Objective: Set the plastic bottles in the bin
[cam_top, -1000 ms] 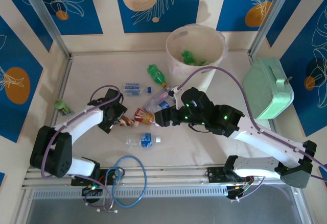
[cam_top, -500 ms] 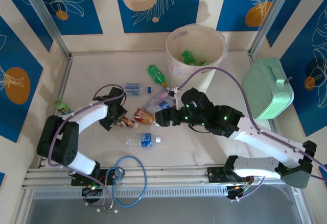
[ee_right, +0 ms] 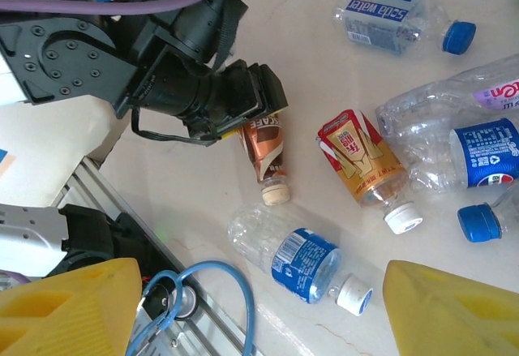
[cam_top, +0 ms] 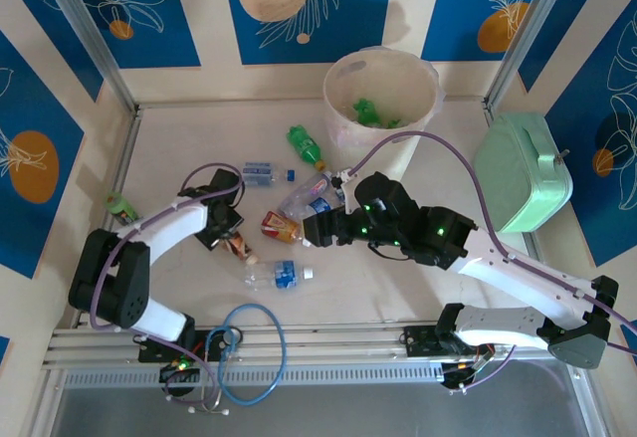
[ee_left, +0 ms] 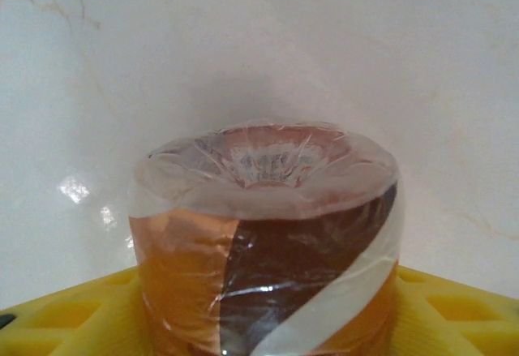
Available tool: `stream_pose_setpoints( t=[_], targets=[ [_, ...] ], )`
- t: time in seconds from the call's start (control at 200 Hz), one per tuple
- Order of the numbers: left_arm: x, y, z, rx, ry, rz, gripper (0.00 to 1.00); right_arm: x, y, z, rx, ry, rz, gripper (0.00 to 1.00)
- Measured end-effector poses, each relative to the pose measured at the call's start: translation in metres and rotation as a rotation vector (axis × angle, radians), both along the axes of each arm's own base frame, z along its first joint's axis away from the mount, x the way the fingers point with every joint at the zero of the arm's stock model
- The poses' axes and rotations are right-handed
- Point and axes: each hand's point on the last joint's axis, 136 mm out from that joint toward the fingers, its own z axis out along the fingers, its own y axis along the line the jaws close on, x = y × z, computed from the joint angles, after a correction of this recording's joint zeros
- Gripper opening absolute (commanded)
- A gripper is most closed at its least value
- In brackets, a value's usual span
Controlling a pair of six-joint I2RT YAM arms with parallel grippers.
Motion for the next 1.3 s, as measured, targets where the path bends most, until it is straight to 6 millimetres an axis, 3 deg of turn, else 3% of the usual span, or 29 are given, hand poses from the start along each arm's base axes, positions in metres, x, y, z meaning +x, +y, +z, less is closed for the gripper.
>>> stream_pose_setpoints(
  t=[0.21,0.415,0.715,0.865,1.095,1.301],
  targets=[
    [0.018,-0.004,0.039,-0.013,-0.121,-0.035,0.56,-0.002,0.001,-0.001,0.004,0.008,0.002,0.79],
    [0.017,-0.006,0.053,-0.034,-0.150,-0.046,0.52,-0.004,0.003,0.000,0.007,0.009,0.007,0.79],
    [0.024,-0.046,0.117,-0.308,-0.337,-0.123,0.49,-0.017,0.023,0.007,0.095,0.075,0.107,0.78],
    [0.025,-0.071,0.148,-0.463,-0.420,-0.186,0.48,-0.019,0.038,-0.008,0.084,0.144,0.137,0.77],
    [0.019,-0.091,0.192,-0.617,-0.534,-0.264,0.48,-0.013,0.052,-0.035,0.029,0.238,0.122,0.74],
    [0.011,-0.101,0.207,-0.680,-0.559,-0.319,0.48,-0.003,0.056,-0.036,0.021,0.261,0.093,0.74]
  ],
)
